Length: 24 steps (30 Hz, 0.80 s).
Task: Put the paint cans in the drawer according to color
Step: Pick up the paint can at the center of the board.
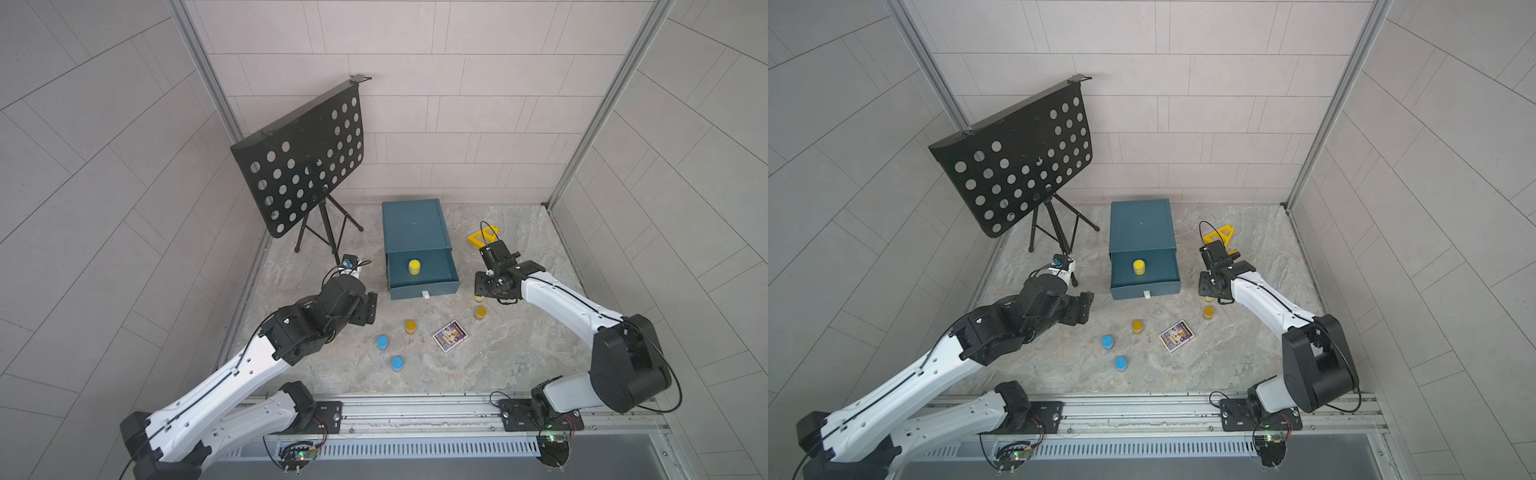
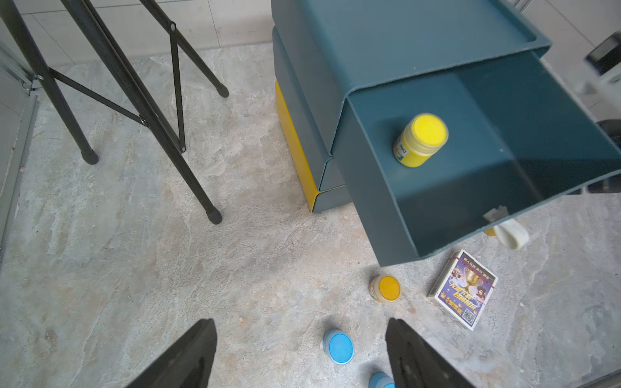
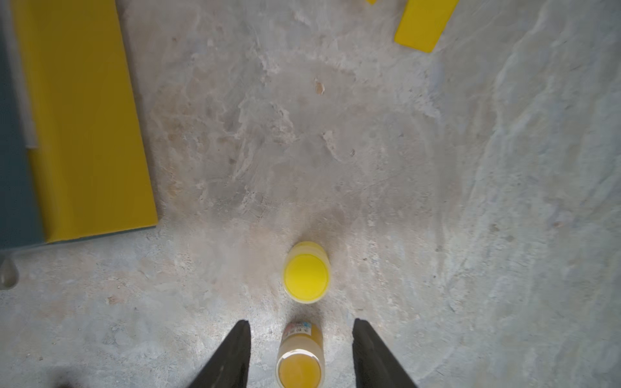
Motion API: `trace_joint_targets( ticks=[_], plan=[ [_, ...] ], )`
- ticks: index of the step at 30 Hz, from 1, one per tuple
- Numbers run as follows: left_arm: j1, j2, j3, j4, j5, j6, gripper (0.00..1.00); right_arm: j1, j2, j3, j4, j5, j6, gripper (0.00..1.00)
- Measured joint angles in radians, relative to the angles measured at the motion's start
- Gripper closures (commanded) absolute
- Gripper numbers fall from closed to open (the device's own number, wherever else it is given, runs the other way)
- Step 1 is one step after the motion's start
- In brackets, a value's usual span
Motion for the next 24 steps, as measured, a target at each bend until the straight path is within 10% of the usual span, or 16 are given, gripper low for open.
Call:
trace_joint_targets(
  ticks=[11, 24],
  plan=[
    [0.0, -0.045, -0.003, 0.017, 0.025, 0.009, 0.12, -0.009, 0.171, 0.032, 0.06, 0.002, -0.014, 0.43],
    [0.0, -0.178, -0.038, 0.146, 0.368, 0.092, 0.08, -0.009, 0.225, 0.016, 0.113, -0.008, -0.016, 0.54]
  ],
)
